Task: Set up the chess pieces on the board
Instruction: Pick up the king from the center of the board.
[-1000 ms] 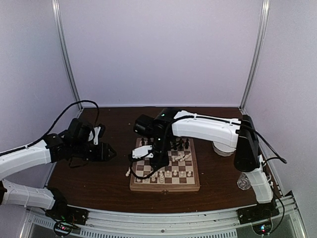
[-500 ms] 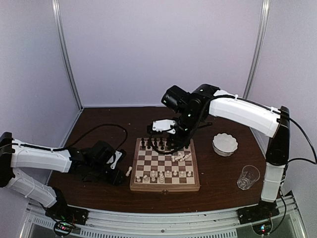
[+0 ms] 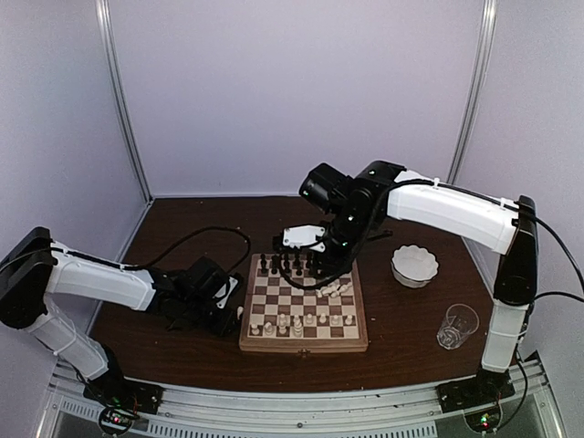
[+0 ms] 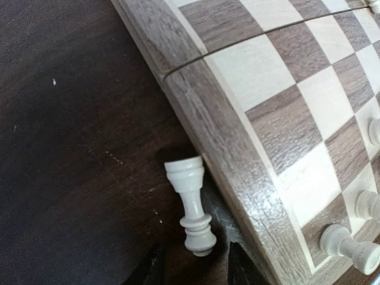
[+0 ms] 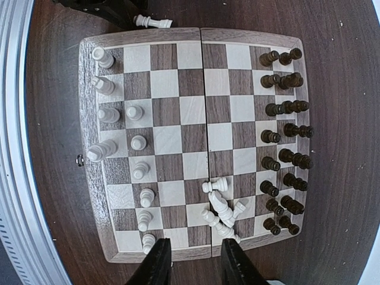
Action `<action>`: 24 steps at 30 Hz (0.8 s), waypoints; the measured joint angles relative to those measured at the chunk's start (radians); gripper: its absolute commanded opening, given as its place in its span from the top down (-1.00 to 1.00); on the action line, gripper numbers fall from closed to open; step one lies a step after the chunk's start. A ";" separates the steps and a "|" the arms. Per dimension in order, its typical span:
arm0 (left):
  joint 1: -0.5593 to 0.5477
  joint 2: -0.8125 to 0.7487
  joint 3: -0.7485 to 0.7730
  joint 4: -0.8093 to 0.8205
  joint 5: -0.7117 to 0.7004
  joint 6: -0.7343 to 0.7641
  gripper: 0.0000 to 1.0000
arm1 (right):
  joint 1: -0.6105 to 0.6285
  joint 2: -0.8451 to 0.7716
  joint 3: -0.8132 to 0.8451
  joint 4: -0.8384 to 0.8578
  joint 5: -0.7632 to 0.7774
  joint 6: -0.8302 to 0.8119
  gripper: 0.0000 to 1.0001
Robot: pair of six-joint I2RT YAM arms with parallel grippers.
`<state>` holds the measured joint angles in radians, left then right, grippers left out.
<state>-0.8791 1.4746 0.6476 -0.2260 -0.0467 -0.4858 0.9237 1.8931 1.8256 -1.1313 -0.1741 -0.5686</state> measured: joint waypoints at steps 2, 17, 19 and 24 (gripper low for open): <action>0.000 0.024 0.007 0.002 -0.007 0.005 0.37 | -0.001 -0.001 0.000 0.001 0.000 0.000 0.38; 0.000 -0.099 0.067 -0.108 -0.037 0.040 0.74 | -0.044 -0.014 -0.003 0.003 -0.123 0.012 0.26; 0.000 -0.199 0.123 -0.161 -0.024 0.051 0.74 | -0.078 -0.032 -0.009 0.002 -0.219 0.001 0.18; 0.001 -0.263 0.318 -0.203 0.127 0.061 0.74 | -0.143 -0.082 0.002 -0.016 -0.404 -0.076 0.00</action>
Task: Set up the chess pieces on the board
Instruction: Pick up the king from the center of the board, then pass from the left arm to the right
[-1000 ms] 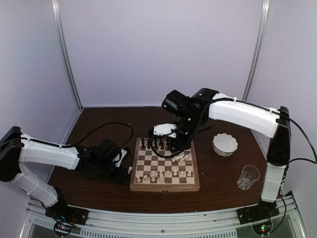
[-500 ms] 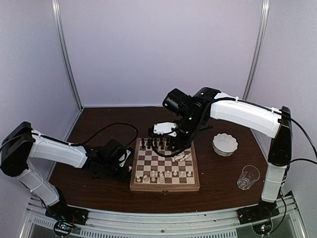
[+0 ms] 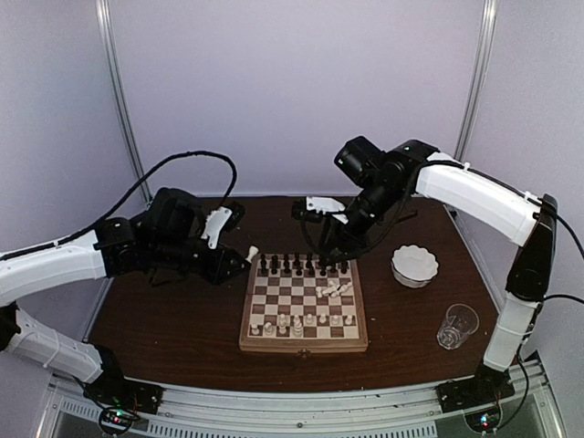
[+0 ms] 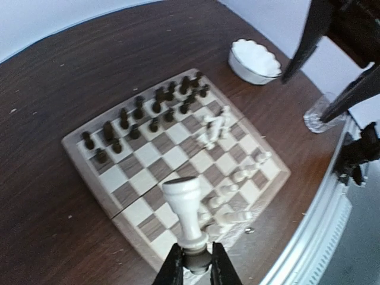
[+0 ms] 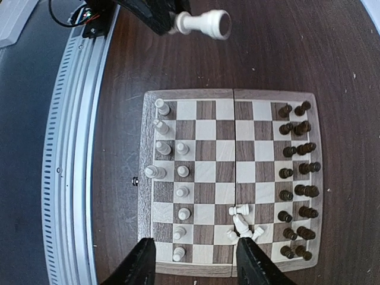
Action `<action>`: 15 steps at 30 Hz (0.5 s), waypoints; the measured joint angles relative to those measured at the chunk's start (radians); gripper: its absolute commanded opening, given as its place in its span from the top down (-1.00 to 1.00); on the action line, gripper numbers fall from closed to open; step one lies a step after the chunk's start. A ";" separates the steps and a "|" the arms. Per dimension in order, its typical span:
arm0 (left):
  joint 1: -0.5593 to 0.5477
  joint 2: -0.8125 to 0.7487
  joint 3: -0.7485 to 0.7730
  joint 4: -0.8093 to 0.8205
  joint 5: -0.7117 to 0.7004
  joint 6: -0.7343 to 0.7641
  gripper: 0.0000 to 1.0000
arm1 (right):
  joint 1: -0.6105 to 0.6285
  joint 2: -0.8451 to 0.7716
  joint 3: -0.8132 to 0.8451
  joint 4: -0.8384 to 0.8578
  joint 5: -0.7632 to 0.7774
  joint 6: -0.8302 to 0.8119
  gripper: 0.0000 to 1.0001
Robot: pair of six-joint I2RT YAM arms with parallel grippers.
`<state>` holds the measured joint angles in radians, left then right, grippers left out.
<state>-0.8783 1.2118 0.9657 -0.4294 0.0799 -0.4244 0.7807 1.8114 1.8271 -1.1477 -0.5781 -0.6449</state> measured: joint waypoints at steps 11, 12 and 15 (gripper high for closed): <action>0.000 0.274 0.320 -0.095 0.451 -0.095 0.74 | 0.126 -0.073 0.089 -0.060 0.148 -0.296 -0.01; 0.000 0.285 0.333 -0.092 0.481 -0.109 0.74 | 0.132 -0.075 0.092 -0.063 0.164 -0.312 -0.01; 0.002 0.303 0.349 -0.079 0.570 -0.164 0.74 | 0.151 -0.079 0.095 -0.071 0.209 -0.351 -0.01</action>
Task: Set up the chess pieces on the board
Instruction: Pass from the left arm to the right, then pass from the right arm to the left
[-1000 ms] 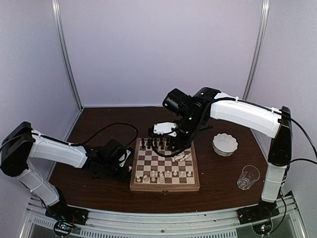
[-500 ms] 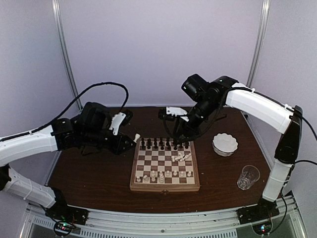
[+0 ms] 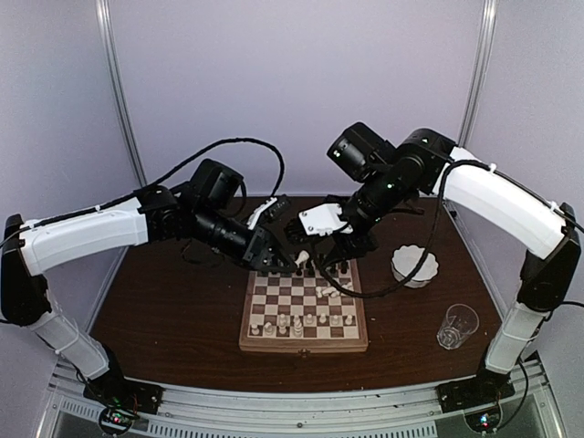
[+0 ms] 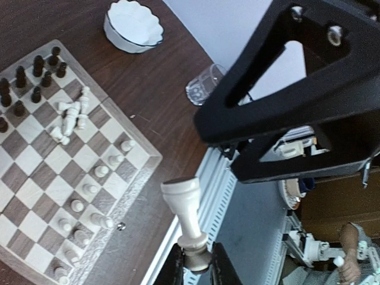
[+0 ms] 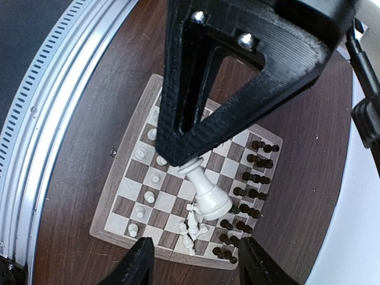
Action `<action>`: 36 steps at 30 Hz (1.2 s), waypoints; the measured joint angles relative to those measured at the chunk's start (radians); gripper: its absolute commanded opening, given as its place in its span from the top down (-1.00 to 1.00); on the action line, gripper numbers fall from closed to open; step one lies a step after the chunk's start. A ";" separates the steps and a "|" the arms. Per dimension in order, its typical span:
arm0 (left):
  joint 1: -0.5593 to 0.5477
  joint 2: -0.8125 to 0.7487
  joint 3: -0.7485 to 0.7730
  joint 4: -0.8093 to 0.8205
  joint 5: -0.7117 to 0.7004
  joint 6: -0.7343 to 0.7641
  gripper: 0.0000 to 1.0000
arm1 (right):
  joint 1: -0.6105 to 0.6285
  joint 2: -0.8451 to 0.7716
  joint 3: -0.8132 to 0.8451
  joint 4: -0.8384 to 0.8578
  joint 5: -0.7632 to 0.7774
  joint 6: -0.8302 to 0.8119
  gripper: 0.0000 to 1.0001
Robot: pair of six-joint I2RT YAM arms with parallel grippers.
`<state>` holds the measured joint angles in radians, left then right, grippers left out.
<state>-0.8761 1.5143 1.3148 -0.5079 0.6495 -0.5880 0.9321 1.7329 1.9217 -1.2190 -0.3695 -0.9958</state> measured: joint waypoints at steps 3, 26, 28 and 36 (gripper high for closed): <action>0.000 0.021 0.006 0.037 0.081 -0.058 0.74 | 0.014 0.000 0.000 0.001 0.037 -0.016 0.00; 0.000 -0.051 -0.068 0.200 0.055 -0.169 0.02 | 0.043 -0.003 -0.085 0.072 0.060 0.136 0.76; -0.002 -0.140 -0.140 0.245 -0.027 -0.150 -0.01 | 0.008 -0.003 -0.094 0.083 -0.002 0.199 0.76; -0.015 -0.198 -0.187 0.339 -0.194 -0.086 -0.05 | -0.096 0.004 -0.123 0.129 -0.277 0.420 0.75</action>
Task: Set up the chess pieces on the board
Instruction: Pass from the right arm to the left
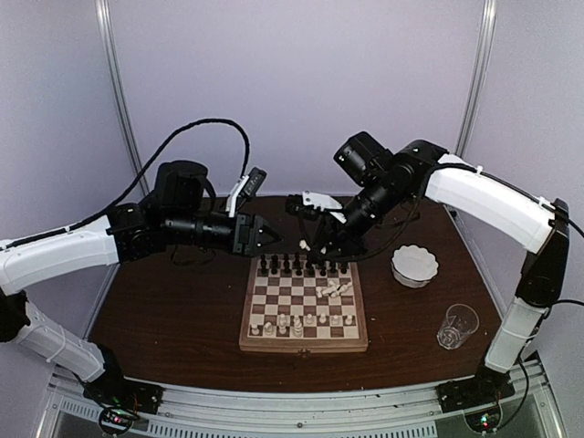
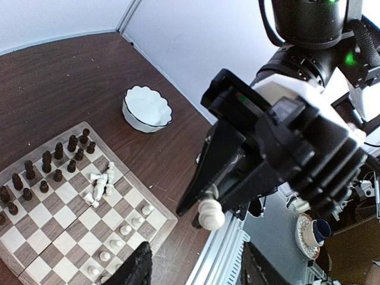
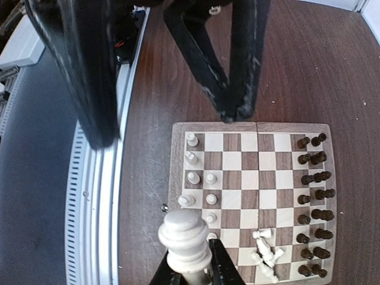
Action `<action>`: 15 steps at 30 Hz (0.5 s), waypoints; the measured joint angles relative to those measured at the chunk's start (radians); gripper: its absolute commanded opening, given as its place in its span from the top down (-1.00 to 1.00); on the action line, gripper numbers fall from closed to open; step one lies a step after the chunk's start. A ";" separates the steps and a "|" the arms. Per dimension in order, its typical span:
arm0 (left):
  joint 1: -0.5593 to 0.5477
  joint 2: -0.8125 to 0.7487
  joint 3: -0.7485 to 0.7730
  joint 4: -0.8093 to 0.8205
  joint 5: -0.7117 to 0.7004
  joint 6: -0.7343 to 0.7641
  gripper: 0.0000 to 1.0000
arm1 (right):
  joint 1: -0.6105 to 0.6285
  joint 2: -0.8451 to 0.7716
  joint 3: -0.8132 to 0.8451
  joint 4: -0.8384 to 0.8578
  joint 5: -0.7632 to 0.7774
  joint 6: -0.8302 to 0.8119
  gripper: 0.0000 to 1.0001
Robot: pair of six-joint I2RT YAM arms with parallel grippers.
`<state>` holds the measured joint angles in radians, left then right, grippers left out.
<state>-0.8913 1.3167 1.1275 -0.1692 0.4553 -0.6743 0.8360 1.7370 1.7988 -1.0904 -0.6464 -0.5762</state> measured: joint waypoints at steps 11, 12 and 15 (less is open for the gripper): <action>-0.009 0.063 0.010 0.041 -0.043 0.031 0.20 | -0.010 0.029 -0.003 0.013 -0.139 0.111 0.75; -0.009 0.067 0.012 0.048 -0.040 0.031 0.21 | -0.013 0.032 -0.003 0.012 -0.141 0.115 0.75; -0.009 0.073 0.013 0.060 -0.030 0.030 0.16 | -0.015 0.036 -0.003 0.014 -0.145 0.124 0.75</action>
<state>-0.9005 1.3895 1.1408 -0.1093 0.4252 -0.6441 0.8207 1.7729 1.7954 -1.0760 -0.7914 -0.4519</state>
